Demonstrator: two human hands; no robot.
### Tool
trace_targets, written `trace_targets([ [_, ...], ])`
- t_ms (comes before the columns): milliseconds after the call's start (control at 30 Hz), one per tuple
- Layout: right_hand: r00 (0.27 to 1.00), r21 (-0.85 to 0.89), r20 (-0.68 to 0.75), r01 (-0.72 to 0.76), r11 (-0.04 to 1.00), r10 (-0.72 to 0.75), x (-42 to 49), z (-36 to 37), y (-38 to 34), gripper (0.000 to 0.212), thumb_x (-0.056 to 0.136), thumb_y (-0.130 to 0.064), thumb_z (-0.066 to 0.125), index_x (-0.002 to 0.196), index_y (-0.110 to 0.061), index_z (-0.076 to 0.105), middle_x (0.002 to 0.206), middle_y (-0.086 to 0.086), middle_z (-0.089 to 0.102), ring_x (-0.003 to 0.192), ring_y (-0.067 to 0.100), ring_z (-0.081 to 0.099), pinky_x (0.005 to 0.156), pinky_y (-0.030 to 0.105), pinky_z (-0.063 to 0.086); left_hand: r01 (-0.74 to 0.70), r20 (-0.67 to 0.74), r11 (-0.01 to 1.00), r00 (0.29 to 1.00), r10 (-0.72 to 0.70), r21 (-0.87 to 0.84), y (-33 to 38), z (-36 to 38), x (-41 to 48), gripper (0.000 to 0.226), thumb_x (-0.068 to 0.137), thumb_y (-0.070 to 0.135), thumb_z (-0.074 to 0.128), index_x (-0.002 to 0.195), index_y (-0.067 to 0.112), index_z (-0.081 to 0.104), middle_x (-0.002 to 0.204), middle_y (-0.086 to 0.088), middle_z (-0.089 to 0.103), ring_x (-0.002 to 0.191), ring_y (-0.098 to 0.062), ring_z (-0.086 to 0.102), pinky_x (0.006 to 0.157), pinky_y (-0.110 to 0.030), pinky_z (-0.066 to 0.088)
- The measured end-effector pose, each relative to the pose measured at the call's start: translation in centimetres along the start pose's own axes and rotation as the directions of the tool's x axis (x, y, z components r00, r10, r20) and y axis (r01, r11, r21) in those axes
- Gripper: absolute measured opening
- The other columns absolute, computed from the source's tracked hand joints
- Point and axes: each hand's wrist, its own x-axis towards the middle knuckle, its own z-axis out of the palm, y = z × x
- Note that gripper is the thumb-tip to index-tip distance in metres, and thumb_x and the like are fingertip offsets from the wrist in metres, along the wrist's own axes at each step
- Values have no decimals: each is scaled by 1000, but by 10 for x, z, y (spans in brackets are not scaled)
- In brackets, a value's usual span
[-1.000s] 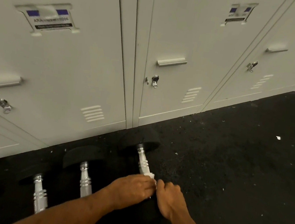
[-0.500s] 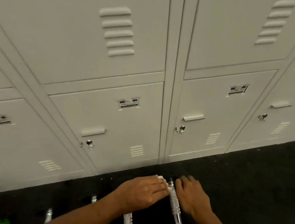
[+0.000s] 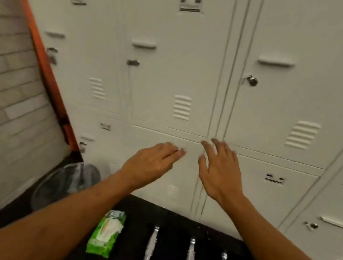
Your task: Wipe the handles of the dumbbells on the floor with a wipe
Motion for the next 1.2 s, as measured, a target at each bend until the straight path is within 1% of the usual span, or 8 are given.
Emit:
trace_targets([
  [67, 993, 2, 15, 114, 993, -114, 21, 16, -68, 51, 99, -44, 22, 148, -31, 31, 159, 1, 25, 148, 27, 17, 121, 48, 14, 171, 88, 984, 981, -174, 44, -44, -37, -41, 56, 77, 1, 74, 130, 6, 57, 118, -19, 62, 90, -31, 67, 54, -37, 56],
  [233, 944, 91, 120, 298, 950, -307, 48, 78, -211, 51, 100, -47, 21, 148, -32, 29, 161, -1, 17, 151, 25, 6, 122, 45, 4, 469, 199, 863, 842, -501, 189, -121, -83, -139, 65, 64, -2, 83, 123, 6, 58, 116, -22, 59, 85, -34, 65, 55, -37, 56],
  [433, 844, 140, 301, 421, 896, -444, 44, 168, -273, 53, 100, -47, 20, 150, -30, 25, 161, 1, 17, 150, 27, 4, 122, 48, 4, 734, 208, 670, 642, -738, 111, -163, -42, -228, 43, 97, 23, 53, 139, 25, 45, 143, -7, 41, 123, -26, 46, 100, -38, 42],
  [600, 776, 155, 435, 436, 887, -457, 57, 236, -276, 55, 100, -47, 19, 152, -29, 18, 162, 2, 15, 150, 28, 3, 122, 48, 4, 750, 343, 638, 560, -754, 176, -158, 15, -274, 75, 88, 7, 64, 151, 16, 26, 157, -13, 23, 142, -27, 27, 115, -41, 32],
  [967, 745, 206, 475, 424, 882, -469, 78, 312, -249, 55, 100, -46, 19, 152, -27, 18, 160, 2, 21, 150, 28, 7, 122, 49, 9, 868, 168, 464, 438, -883, 176, -159, 108, -285, 55, 88, 11, 55, 141, 6, 43, 145, -20, 43, 134, -32, 41, 108, -39, 36],
  [1000, 746, 213, 476, 416, 884, -466, 78, 314, -245, 56, 100, -47, 18, 152, -26, 17, 160, 2, 20, 150, 28, 7, 122, 48, 9, 865, 227, 455, 409, -884, 212, -156, 119, -290, 57, 89, 10, 58, 143, 8, 40, 148, -18, 40, 137, -31, 38, 110, -41, 33],
  [1133, 761, 196, 471, 404, 894, -447, 76, 311, -230, 57, 100, -48, 16, 152, -25, 20, 160, 4, 20, 150, 28, 7, 121, 49, 9, 862, 530, 329, 84, -844, 387, -143, 147, -305, 51, 102, 30, 34, 151, 20, 23, 160, -6, 18, 147, -28, 14, 116, -54, 17],
  [1200, 755, 202, 466, 417, 886, -461, 74, 307, -224, 57, 100, -48, 15, 152, -25, 18, 160, 4, 19, 150, 28, 6, 121, 49, 8, 906, 494, 285, 101, -864, 312, -140, 148, -303, 44, 103, 32, 31, 145, 19, 37, 152, -6, 36, 139, -26, 34, 111, -48, 28],
])
